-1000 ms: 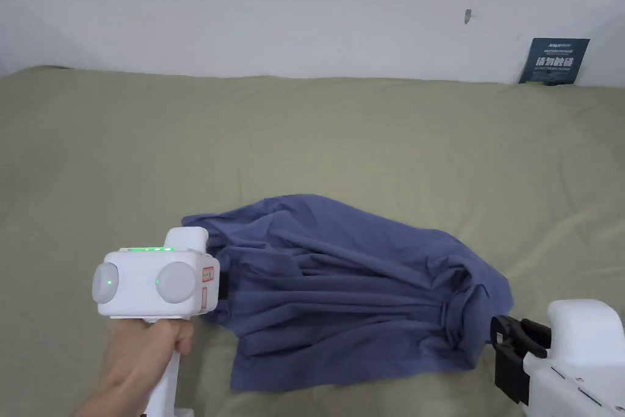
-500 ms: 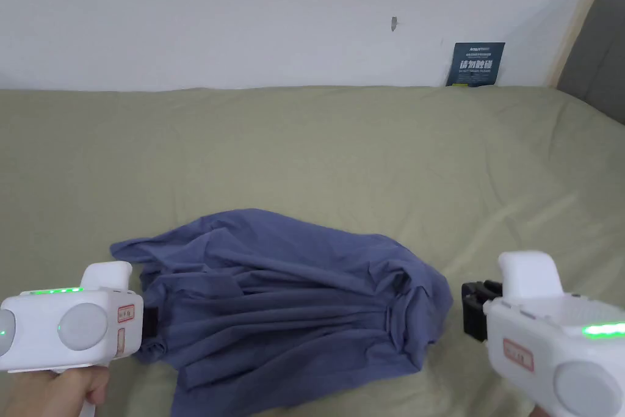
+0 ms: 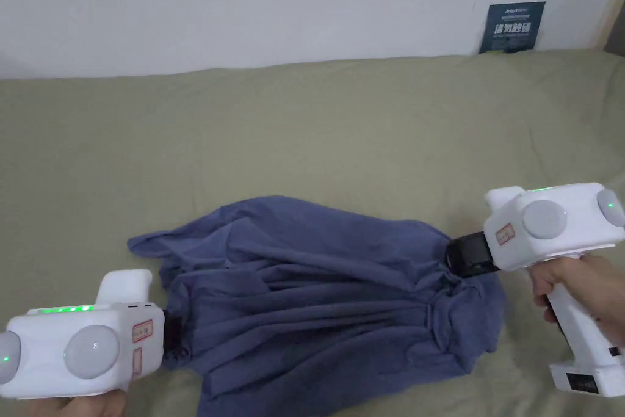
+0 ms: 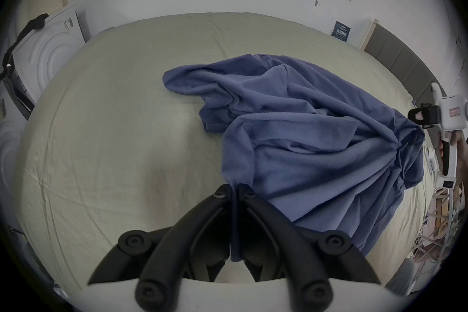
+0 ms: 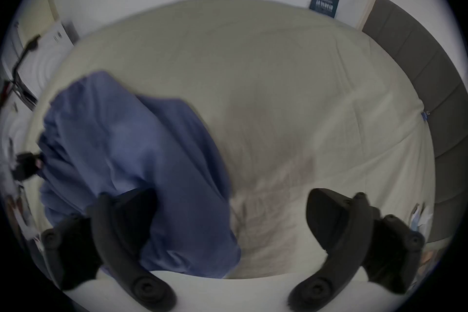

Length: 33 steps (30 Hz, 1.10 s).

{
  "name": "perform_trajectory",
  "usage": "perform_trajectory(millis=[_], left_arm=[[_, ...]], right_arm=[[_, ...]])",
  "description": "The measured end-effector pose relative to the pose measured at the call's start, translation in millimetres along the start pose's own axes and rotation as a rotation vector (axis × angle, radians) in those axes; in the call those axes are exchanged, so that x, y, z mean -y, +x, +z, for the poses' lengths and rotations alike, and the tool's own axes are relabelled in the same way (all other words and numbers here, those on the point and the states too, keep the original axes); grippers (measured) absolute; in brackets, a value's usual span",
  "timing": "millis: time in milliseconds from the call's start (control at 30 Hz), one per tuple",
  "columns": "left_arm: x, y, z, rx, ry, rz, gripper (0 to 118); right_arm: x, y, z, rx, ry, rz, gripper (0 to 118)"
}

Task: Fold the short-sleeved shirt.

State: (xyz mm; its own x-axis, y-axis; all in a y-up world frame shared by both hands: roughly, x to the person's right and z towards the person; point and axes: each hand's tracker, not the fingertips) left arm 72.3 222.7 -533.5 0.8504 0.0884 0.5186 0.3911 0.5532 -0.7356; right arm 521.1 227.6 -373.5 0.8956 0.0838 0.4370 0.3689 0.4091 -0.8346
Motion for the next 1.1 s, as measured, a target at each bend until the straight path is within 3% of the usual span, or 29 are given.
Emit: perform_trajectory(millis=[33,67,100,133,167,200,267,367,533,733,900,1100], left_arm=[[0,0,-1,-0.002,-0.001,-0.003,1],[2,2,-1,-0.004,-0.001,-0.009,1],[2,2,-1,-0.006,0.000,-0.011,1],[2,2,-1,-0.005,-0.001,-0.012,1],[1,2,-1,-0.005,-0.003,-0.011,1],[1,1,-1,-0.002,-0.004,-0.012,1],[0,-2,0,0.000,-0.007,0.003,1],[-1,-8,13,-0.043,0.008,-0.007,1],[-11,-25,62,-0.105,0.079,0.022,1],[-29,-47,158,-0.169,0.222,0.048,1],[-43,-54,243,-0.186,0.336,0.047,1],[-60,-51,325,-0.213,0.474,0.020,1]], right_arm=[[6,-2,-5,0.002,0.000,0.045,78],[11,-3,-9,0.002,0.012,0.069,44],[13,-1,-8,-0.068,0.039,0.033,22],[11,0,-7,-0.171,0.048,-0.056,17],[11,-4,-4,-0.151,0.060,-0.073,15],[11,-10,-2,-0.081,0.066,-0.008,15],[11,-11,1,-0.078,0.070,0.074,15],[14,2,31,-0.123,0.135,-0.009,15],[23,20,107,-0.186,0.253,-0.076,15],[32,30,206,-0.185,0.391,-0.077,15],[40,28,284,-0.239,0.499,-0.078,15],[45,16,363,-0.207,0.634,-0.057,15]])
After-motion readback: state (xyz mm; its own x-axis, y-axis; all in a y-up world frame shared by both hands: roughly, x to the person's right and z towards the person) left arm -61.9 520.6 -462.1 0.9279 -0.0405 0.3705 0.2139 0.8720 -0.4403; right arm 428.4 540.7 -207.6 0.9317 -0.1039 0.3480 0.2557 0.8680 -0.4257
